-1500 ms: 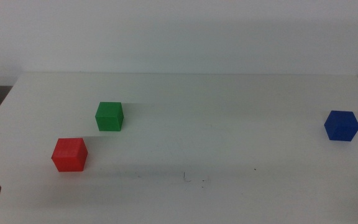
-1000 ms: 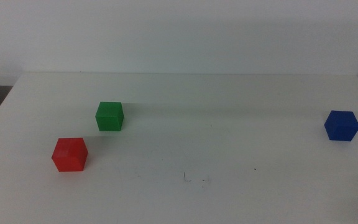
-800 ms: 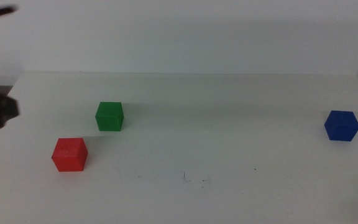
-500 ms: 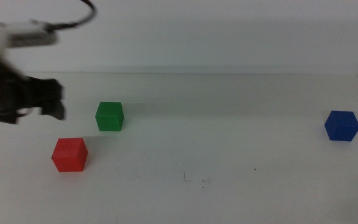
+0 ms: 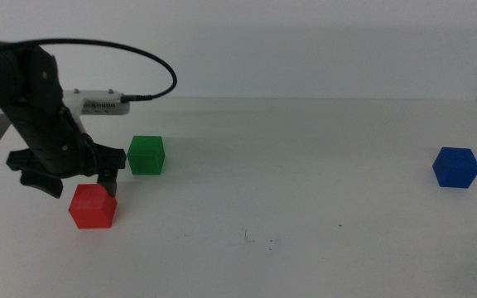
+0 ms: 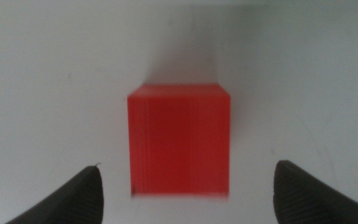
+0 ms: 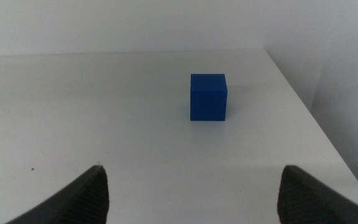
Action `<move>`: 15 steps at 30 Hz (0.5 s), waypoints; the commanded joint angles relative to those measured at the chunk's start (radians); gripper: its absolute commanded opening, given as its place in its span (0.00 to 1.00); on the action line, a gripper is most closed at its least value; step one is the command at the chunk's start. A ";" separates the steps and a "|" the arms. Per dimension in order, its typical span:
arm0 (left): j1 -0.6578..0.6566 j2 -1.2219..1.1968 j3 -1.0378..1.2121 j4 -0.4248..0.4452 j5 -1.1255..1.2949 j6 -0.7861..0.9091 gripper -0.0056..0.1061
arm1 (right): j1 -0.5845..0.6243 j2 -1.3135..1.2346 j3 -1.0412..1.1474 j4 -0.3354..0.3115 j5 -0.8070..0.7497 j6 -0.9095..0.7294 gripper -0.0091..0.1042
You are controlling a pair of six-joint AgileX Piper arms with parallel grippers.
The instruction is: Stack red cubes first, then green, then blue cubes in a specific spot.
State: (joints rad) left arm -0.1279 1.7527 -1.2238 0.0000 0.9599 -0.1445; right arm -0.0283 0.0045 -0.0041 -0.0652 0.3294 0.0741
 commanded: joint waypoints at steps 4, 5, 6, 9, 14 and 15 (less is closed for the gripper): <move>-0.002 0.067 -0.007 0.022 -0.084 -0.014 0.89 | -0.003 -0.005 0.004 -0.004 -0.015 -0.004 0.85; -0.002 0.080 -0.007 0.027 -0.096 -0.014 0.89 | -0.003 -0.005 0.004 -0.004 -0.015 -0.004 0.85; -0.002 0.093 -0.004 0.029 -0.110 -0.014 0.89 | -0.003 -0.005 0.004 -0.004 -0.015 -0.004 0.85; -0.002 0.121 0.006 0.029 -0.153 -0.014 0.88 | -0.003 -0.005 0.004 -0.004 -0.015 -0.004 0.85; -0.002 0.128 0.068 0.026 -0.247 -0.046 0.76 | -0.003 -0.005 0.004 -0.004 -0.015 -0.004 0.85; -0.002 0.128 0.076 0.026 -0.260 -0.048 0.71 | -0.003 -0.005 0.004 -0.004 -0.015 -0.004 0.85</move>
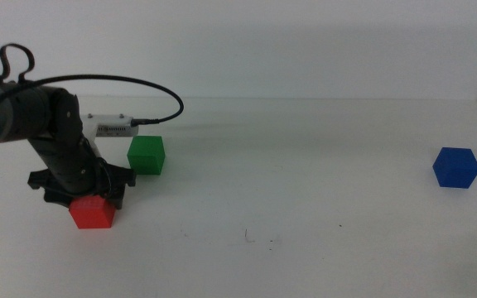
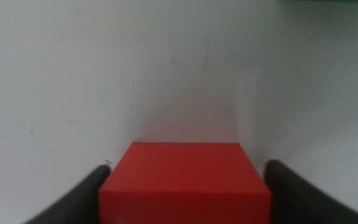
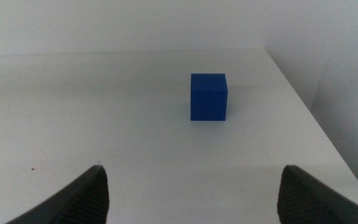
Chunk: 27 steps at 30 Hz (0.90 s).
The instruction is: Stack red cubes first, then green, then blue cubes in a specific spot.
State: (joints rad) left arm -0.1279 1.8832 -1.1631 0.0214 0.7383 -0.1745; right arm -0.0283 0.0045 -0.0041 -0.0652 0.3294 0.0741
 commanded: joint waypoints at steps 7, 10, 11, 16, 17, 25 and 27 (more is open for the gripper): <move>-0.004 -0.017 0.002 -0.058 0.010 -0.026 0.23 | -0.003 -0.005 0.004 -0.004 -0.015 -0.004 0.85; -0.071 -0.051 -0.080 -0.079 0.108 -0.059 0.09 | -0.003 -0.005 0.004 -0.004 -0.015 -0.004 0.85; -0.110 -0.052 -0.120 -0.050 0.149 -0.100 0.06 | -0.003 -0.005 0.004 -0.004 -0.015 -0.004 0.85; -0.393 0.033 -0.384 0.031 0.304 -0.363 0.04 | -0.003 -0.005 0.004 -0.004 -0.015 -0.004 0.85; -0.436 0.066 -0.431 0.023 0.321 -0.405 0.04 | -0.003 -0.005 0.004 -0.004 -0.015 -0.004 0.85; -0.592 0.258 -0.632 0.014 0.379 -0.516 0.04 | -0.003 -0.005 0.004 -0.004 -0.015 -0.004 0.85; -0.597 0.275 -0.633 0.007 0.379 -0.534 0.04 | -0.003 -0.005 0.004 -0.004 -0.015 -0.004 0.85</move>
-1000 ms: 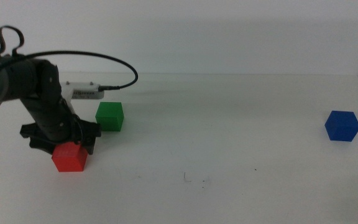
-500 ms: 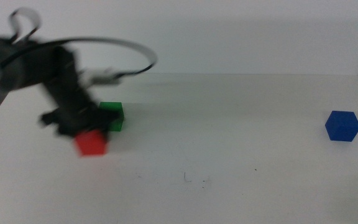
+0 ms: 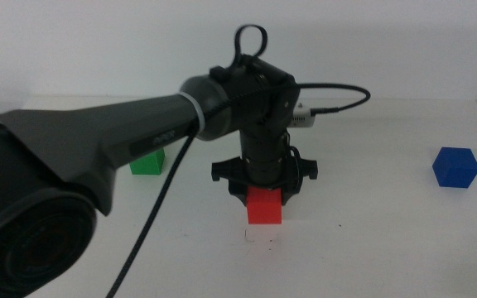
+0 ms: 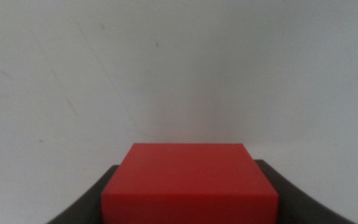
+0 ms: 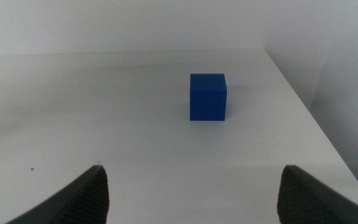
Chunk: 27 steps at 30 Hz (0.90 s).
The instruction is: Stack red cubes first, then green, then blue cubes in a specific spot.
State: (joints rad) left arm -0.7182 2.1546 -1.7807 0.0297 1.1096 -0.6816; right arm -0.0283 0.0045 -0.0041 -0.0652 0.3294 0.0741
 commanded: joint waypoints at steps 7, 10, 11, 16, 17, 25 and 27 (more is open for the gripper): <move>-0.013 0.031 -0.016 0.005 0.000 -0.020 0.04 | -0.003 -0.005 0.004 -0.004 -0.015 -0.004 0.85; -0.011 0.041 -0.016 0.007 0.002 -0.024 0.04 | -0.003 -0.005 0.004 -0.004 -0.015 -0.004 0.85; -0.011 0.049 -0.016 0.007 0.005 -0.024 0.04 | -0.003 -0.005 0.004 -0.004 -0.015 -0.004 0.85; -0.011 0.076 -0.016 0.004 0.007 -0.026 0.04 | -0.003 -0.005 0.004 -0.004 -0.015 -0.004 0.85; -0.011 0.081 -0.016 0.006 0.007 -0.026 0.04 | -0.003 -0.005 0.004 -0.004 -0.015 -0.004 0.85; -0.011 0.082 -0.016 -0.022 0.011 -0.026 0.34 | -0.003 -0.005 0.004 -0.004 -0.015 -0.004 0.85; -0.011 0.082 -0.016 -0.030 0.014 -0.026 0.48 | -0.003 -0.005 0.004 -0.004 -0.015 -0.004 0.85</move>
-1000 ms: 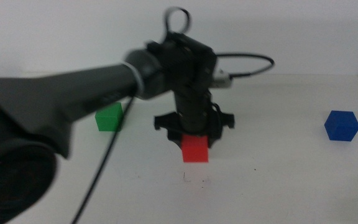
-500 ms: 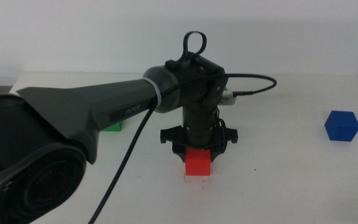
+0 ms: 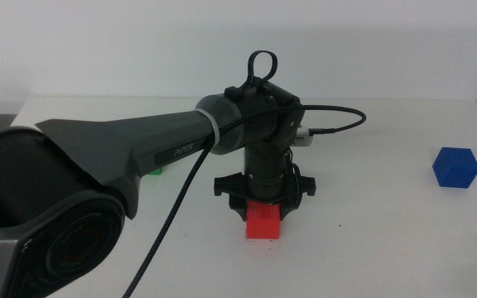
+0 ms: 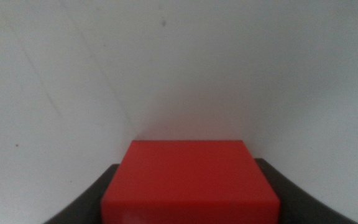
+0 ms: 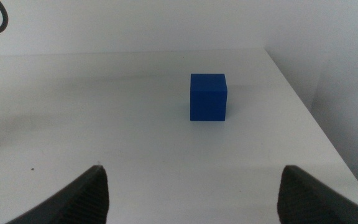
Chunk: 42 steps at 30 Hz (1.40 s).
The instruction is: Stack red cubes first, then green, then blue cubes in a specific spot.
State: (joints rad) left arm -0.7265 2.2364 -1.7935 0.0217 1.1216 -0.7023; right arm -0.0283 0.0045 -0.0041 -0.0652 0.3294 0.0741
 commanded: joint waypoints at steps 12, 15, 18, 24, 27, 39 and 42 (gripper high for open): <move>-0.001 -0.220 -0.033 0.132 0.099 0.040 0.89 | -0.003 -0.005 0.004 -0.004 -0.015 -0.004 0.85; 0.038 -0.315 -0.030 0.250 0.099 0.088 0.89 | -0.003 -0.005 0.004 -0.004 -0.015 -0.004 0.85; 0.173 -0.352 -0.030 0.149 0.099 0.236 0.89 | -0.003 -0.005 0.004 -0.004 -0.015 -0.004 0.85; 0.443 -0.311 -0.030 0.021 0.099 0.418 0.89 | -0.003 -0.005 0.004 -0.004 -0.015 -0.004 0.85; 0.511 -0.254 -0.032 -0.022 0.061 0.473 0.89 | -0.003 -0.005 0.004 -0.004 -0.015 -0.004 0.85; 0.555 -0.045 -0.032 -0.136 -0.096 0.548 0.89 | -0.003 -0.005 0.004 -0.004 -0.015 -0.004 0.85; 0.555 -0.011 -0.032 -0.136 -0.125 0.557 0.89 | -0.003 -0.005 0.004 -0.004 -0.015 -0.004 0.85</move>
State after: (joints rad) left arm -0.1743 2.2159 -1.8253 -0.1067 1.0207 -0.1542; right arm -0.0283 0.0045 -0.0041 -0.0652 0.3294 0.0741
